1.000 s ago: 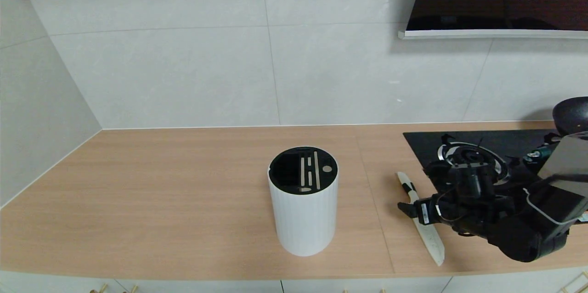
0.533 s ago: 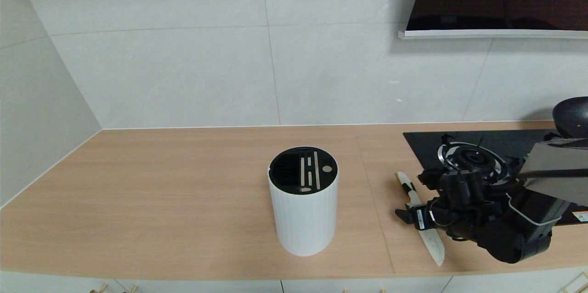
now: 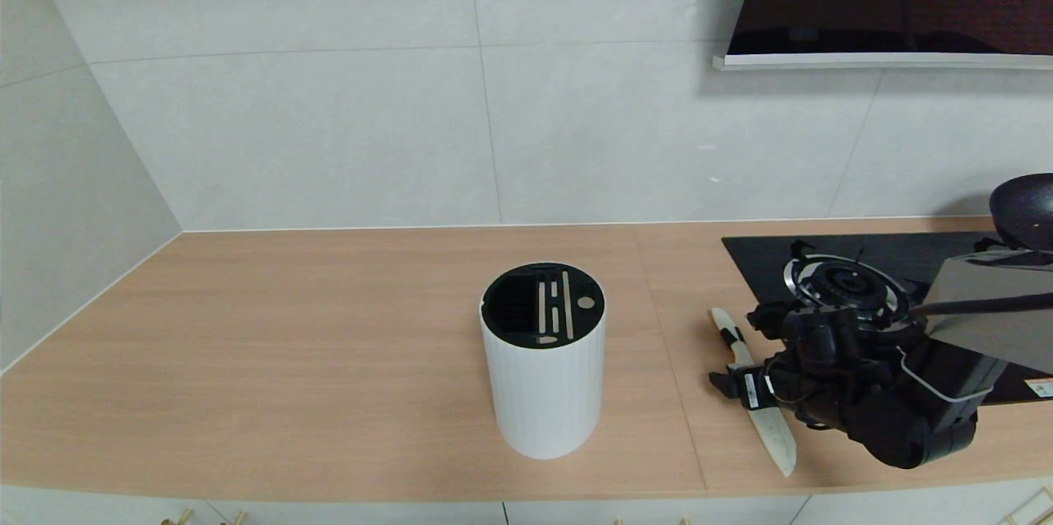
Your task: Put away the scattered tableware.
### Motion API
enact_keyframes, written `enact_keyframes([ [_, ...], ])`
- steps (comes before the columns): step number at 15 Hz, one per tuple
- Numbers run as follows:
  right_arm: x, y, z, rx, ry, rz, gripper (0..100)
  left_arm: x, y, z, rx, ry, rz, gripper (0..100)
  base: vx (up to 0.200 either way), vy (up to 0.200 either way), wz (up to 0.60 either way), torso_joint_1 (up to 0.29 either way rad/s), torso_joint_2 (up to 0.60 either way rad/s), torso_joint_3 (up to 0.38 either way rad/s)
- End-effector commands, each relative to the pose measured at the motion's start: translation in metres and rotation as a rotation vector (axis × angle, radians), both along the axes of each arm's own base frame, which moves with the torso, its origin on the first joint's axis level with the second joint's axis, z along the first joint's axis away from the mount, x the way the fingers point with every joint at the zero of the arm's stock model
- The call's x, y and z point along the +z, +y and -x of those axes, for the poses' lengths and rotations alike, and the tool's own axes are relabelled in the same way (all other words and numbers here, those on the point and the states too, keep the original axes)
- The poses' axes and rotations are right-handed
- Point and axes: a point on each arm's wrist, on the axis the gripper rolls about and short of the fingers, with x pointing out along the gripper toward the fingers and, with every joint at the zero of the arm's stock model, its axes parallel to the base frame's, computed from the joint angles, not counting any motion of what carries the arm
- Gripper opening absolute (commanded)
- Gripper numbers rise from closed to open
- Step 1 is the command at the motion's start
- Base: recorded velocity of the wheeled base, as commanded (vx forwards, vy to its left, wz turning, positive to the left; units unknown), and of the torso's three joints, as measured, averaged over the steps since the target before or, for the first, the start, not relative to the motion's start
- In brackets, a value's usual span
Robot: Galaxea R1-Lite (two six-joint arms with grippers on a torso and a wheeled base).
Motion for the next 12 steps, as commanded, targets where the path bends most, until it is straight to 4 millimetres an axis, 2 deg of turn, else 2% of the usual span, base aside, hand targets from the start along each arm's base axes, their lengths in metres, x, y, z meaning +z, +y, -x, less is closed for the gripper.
enact_keyframes([
  [1,-0.001,0.0,-0.001,0.0,0.001,0.0,100,0.0,0.0,0.0,0.001,0.0,0.002,100,0.0,0.0,0.0,0.0,0.0,0.0],
  [7,-0.005,-0.001,-0.002,-0.006,0.009,0.003,100,0.0,0.0,0.0,0.001,0.0,0.002,100,0.0,0.0,0.0,0.0,0.0,0.0],
  [8,-0.005,-0.001,-0.002,-0.006,0.01,0.003,0,0.0,0.0,0.0,0.001,0.0,0.002,100,0.0,0.0,0.0,0.0,0.0,0.0],
  [12,-0.012,-0.002,-0.001,-0.008,0.028,0.015,0,0.0,0.0,0.0,0.001,0.0,0.002,100,0.0,0.0,0.0,0.0,0.0,0.0],
])
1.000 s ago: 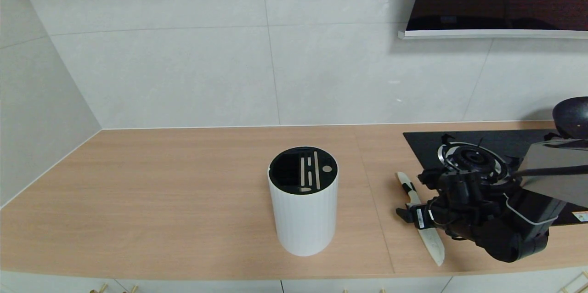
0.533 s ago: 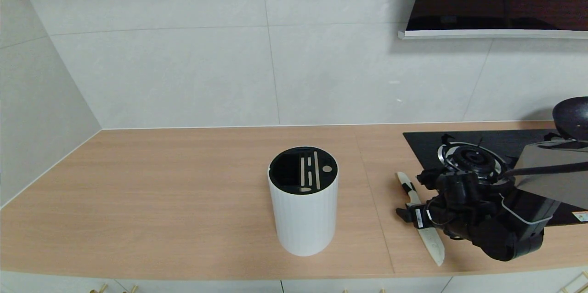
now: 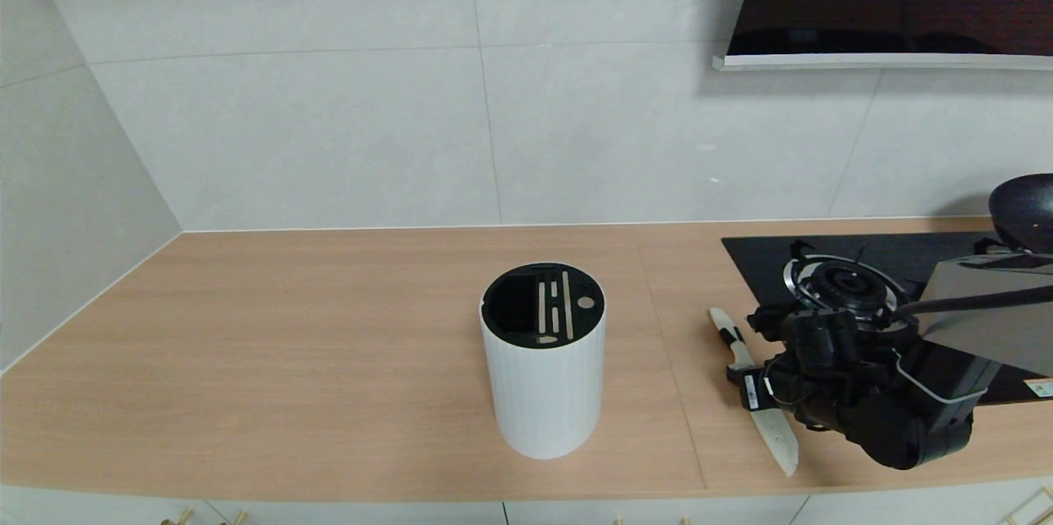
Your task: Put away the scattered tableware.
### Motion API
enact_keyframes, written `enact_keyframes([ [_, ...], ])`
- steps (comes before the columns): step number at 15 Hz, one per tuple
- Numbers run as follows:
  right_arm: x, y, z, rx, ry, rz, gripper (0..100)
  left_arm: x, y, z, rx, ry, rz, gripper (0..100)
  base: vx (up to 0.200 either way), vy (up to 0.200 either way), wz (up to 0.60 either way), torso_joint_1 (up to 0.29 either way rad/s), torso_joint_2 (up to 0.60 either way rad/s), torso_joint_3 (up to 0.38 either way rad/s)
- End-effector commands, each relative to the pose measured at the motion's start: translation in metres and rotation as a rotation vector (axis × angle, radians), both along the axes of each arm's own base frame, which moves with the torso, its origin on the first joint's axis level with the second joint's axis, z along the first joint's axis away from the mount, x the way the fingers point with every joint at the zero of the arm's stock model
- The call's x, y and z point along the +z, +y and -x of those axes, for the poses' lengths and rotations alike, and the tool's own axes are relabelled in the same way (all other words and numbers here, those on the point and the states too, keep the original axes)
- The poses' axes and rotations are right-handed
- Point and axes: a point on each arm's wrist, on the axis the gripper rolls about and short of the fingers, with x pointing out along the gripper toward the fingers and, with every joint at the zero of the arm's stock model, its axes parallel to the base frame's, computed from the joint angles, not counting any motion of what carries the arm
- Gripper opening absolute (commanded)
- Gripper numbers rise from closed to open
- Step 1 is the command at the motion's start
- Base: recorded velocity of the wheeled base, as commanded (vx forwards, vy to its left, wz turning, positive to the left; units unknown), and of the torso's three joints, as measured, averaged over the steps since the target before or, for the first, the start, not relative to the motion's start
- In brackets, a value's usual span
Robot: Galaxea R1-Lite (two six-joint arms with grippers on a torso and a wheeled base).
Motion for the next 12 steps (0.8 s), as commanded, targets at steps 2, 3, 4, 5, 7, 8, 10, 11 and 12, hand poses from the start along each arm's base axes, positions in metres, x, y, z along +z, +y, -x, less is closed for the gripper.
enact_keyframes([
  [2,-0.003,0.0,0.0,-0.008,0.01,0.01,0,0.0,0.0,0.0,0.001,-0.001,0.0,100,0.0,0.0,0.0,0.0,0.0,0.0],
  [3,-0.003,0.0,0.0,-0.009,0.009,0.011,0,0.0,0.0,0.0,0.001,0.0,0.0,100,0.0,0.0,0.0,0.0,0.0,0.0],
  [4,-0.003,0.0,0.0,-0.012,0.009,0.013,0,0.0,0.0,0.0,0.001,0.0,0.0,100,0.0,0.0,0.0,0.0,0.0,0.0],
  [5,-0.002,0.0,0.0,-0.013,0.004,0.012,0,0.0,0.0,0.0,0.001,0.0,0.0,100,0.0,0.0,0.0,0.0,0.0,0.0],
  [7,0.006,0.0,0.0,-0.014,-0.015,0.006,0,0.0,0.0,0.0,0.001,0.0,-0.001,100,0.0,0.0,0.0,0.0,0.0,0.0],
  [8,0.013,0.0,0.001,-0.015,-0.033,0.0,0,0.0,0.0,0.0,0.001,0.0,-0.001,100,0.0,0.0,0.0,0.0,0.0,0.0],
  [10,0.041,-0.002,0.007,-0.016,-0.098,-0.018,0,0.0,0.0,0.0,0.001,0.0,-0.001,100,0.0,0.0,0.0,0.0,0.0,0.0],
  [11,0.054,-0.003,0.011,-0.011,-0.126,-0.031,0,0.0,0.0,0.0,0.001,0.001,-0.004,100,0.0,0.0,0.0,0.0,0.0,0.0],
  [12,0.067,-0.004,0.016,-0.008,-0.156,-0.04,0,0.0,0.0,0.0,0.001,0.001,-0.009,100,0.0,0.0,0.0,0.0,0.0,0.0],
])
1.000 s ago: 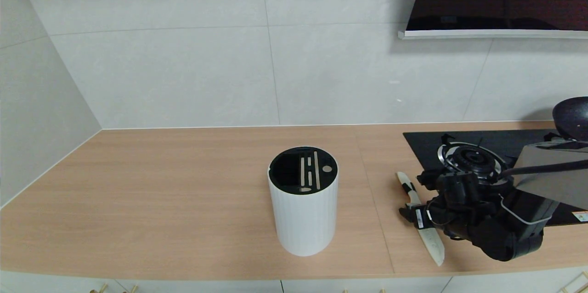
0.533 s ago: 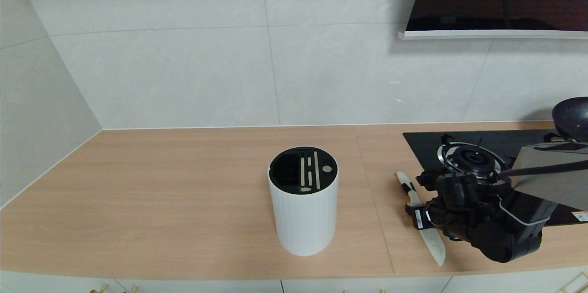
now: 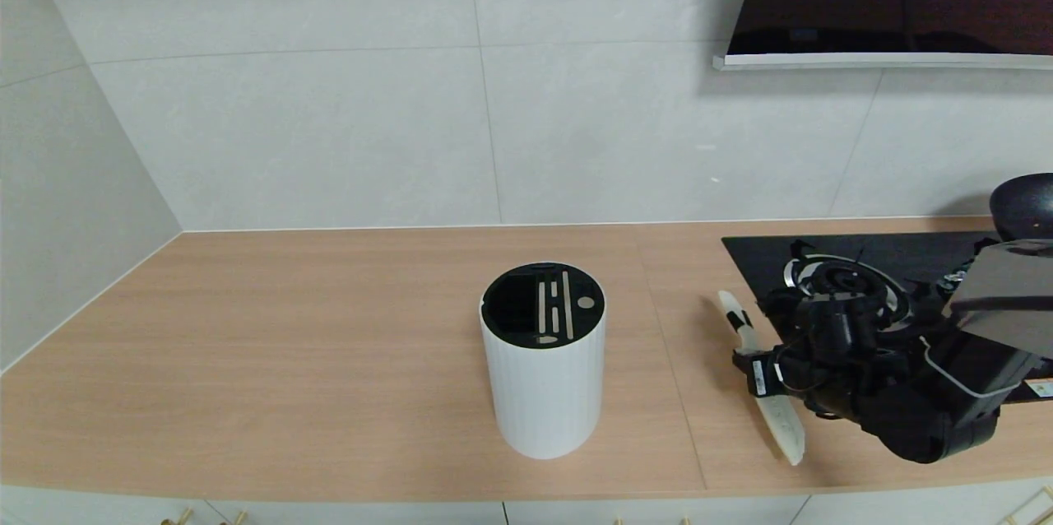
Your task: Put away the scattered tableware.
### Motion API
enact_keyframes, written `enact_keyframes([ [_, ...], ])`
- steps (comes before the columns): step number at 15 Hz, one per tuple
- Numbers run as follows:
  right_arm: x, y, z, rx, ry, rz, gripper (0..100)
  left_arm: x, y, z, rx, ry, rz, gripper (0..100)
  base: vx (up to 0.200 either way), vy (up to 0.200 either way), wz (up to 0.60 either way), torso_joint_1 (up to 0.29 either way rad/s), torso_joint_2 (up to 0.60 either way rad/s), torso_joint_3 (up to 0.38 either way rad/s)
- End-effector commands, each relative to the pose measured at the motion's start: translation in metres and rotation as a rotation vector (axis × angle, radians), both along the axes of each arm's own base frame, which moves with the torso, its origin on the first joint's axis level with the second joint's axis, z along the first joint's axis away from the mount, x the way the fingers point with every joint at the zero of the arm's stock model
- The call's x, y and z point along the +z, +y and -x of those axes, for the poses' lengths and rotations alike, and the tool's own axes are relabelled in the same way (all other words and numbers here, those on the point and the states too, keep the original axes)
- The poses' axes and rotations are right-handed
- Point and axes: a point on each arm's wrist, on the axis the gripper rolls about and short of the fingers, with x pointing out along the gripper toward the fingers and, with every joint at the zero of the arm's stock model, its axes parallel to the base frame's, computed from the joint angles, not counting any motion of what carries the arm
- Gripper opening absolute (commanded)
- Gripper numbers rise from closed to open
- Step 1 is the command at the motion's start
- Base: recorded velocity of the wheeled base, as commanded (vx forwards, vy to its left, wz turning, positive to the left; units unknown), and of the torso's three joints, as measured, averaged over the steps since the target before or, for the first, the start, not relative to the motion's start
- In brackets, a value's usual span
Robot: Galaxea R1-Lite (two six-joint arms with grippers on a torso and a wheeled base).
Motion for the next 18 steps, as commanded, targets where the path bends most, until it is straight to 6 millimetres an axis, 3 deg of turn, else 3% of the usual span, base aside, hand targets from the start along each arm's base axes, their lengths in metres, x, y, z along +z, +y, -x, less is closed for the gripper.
enact_keyframes([
  [1,0.043,-0.003,0.013,0.005,-0.111,-0.03,0,0.0,0.0,0.0,-0.001,-0.001,-0.005,100,0.0,0.0,0.0,0.0,0.0,0.0],
  [2,0.048,-0.003,0.015,0.007,-0.121,-0.033,0,0.0,0.0,0.0,-0.001,-0.001,-0.005,100,0.0,0.0,0.0,0.0,0.0,0.0],
  [4,0.083,-0.002,0.023,0.025,-0.229,-0.053,0,0.048,-0.002,0.015,-0.101,-0.119,-0.002,100,0.0,0.0,0.0,0.0,0.0,0.0],
  [6,0.109,-0.001,0.017,0.032,-0.321,-0.057,0,0.09,-0.005,0.009,-0.256,-0.01,0.003,100,0.0,0.0,0.0,0.0,0.0,0.0],
  [8,0.14,0.005,0.009,0.048,-0.359,-0.06,0,0.151,-0.009,-0.034,-0.439,0.107,0.033,100,0.0,0.0,0.0,0.0,0.0,0.0],
  [9,0.15,0.012,0.014,0.069,-0.366,-0.066,0,0.172,-0.01,-0.049,-0.471,0.122,0.065,100,0.0,0.0,0.0,0.0,0.0,0.0],
  [10,0.15,0.012,0.014,0.069,-0.366,-0.066,0,0.172,-0.01,-0.049,-0.471,0.122,0.065,100,0.0,0.0,0.0,0.0,0.0,0.0],
  [11,0.166,0.028,0.028,0.117,-0.388,-0.086,0,0.202,-0.016,-0.08,-0.588,0.164,0.174,100,0.0,0.0,0.0,0.0,0.0,0.0],
  [14,0.183,0.043,0.051,0.134,-0.403,-0.086,0,0.213,-0.047,-0.122,-0.83,0.234,0.383,100,0.0,0.0,0.0,0.0,0.0,0.0],
  [15,0.191,0.047,0.057,0.149,-0.411,-0.092,0,0.208,-0.06,-0.143,-0.857,0.288,0.388,100,0.0,0.0,0.0,0.0,0.0,0.0],
  [16,0.195,0.049,0.059,0.157,-0.422,-0.098,0,0.205,-0.063,-0.151,-0.857,0.305,0.386,100,0.0,0.0,0.0,0.0,0.0,0.0],
  [18,0.209,0.07,0.081,0.214,-0.436,-0.156,0,0.181,-0.084,-0.2,-0.84,0.418,0.389,100,0.0,0.0,0.0,0.0,0.0,0.0],
])
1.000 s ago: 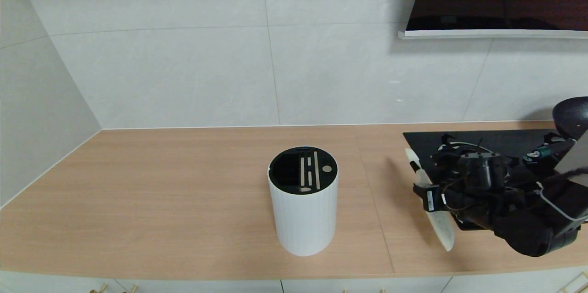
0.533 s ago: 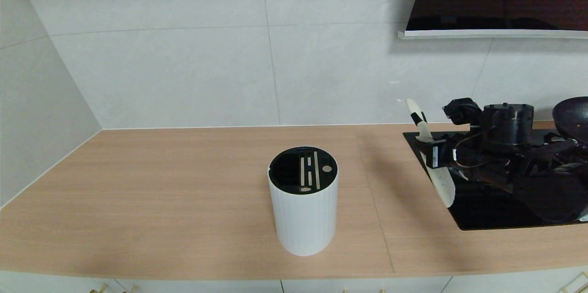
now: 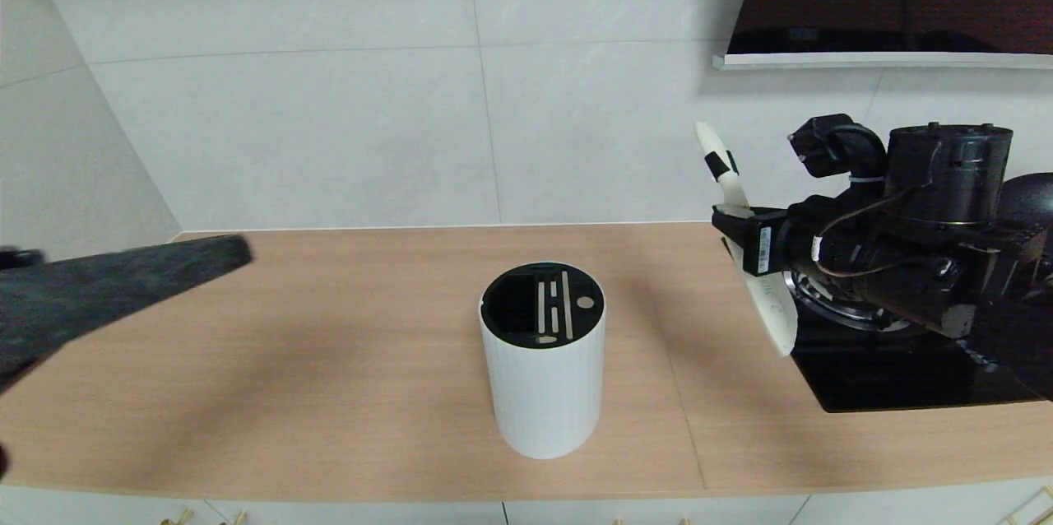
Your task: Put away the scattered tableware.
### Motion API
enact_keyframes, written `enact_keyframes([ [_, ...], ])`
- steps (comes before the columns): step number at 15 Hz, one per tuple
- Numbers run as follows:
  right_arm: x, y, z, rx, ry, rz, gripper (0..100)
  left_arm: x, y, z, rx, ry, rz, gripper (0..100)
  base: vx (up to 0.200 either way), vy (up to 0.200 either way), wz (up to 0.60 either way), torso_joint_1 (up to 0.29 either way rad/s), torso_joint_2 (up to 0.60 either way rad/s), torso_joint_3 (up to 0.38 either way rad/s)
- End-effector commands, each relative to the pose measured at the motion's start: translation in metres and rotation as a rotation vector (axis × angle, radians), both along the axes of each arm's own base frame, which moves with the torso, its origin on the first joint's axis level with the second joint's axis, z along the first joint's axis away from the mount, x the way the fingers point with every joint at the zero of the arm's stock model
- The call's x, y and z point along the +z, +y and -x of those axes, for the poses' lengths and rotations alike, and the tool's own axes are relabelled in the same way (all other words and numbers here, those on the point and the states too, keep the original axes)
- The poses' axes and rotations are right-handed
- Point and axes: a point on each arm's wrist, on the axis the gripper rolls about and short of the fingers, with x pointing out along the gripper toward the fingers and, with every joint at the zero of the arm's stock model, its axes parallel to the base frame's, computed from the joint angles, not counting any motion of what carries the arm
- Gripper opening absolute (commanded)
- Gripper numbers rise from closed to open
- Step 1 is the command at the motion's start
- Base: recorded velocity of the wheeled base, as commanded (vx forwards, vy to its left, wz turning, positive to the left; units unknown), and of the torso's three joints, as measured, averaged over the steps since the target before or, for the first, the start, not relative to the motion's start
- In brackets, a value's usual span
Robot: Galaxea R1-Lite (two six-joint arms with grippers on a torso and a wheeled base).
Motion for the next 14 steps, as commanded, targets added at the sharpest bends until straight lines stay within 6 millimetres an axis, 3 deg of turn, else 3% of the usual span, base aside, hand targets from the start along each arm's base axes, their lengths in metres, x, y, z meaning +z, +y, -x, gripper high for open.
enact_keyframes([
  [1,0.017,0.014,0.024,0.054,-0.032,-0.033,0,-0.041,-0.041,-0.073,-0.069,0.214,-0.059,100,0.0,0.0,0.0,0.0,0.0,0.0],
  [3,0.012,0.029,0.038,0.075,-0.015,-0.017,0,-0.06,-0.063,-0.084,-0.122,0.295,-0.055,100,0.0,0.0,0.0,0.0,0.0,0.0],
  [5,0.013,0.031,0.04,0.072,-0.022,-0.02,0,-0.063,-0.072,-0.083,-0.147,0.307,0.018,100,0.0,0.0,0.0,0.0,0.0,0.0],
  [7,0.012,0.035,0.044,0.089,-0.015,-0.035,0,-0.068,-0.078,-0.088,-0.161,0.263,0.108,100,0.0,0.0,0.0,0.0,0.0,0.0],
  [9,0.014,0.053,0.057,0.16,-0.012,-0.051,0,-0.079,-0.087,-0.095,-0.184,0.194,0.143,100,0.0,0.0,0.0,0.0,0.0,0.0],
  [12,0.018,0.057,0.052,0.161,-0.021,-0.055,0,-0.06,-0.104,-0.112,-0.22,0.116,0.21,100,0.0,0.0,0.0,0.0,0.0,0.0],
  [14,0.011,0.062,0.062,0.191,-0.001,-0.044,0,-0.059,-0.108,-0.11,-0.215,0.132,0.204,100,0.0,0.0,0.0,0.0,0.0,0.0],
])
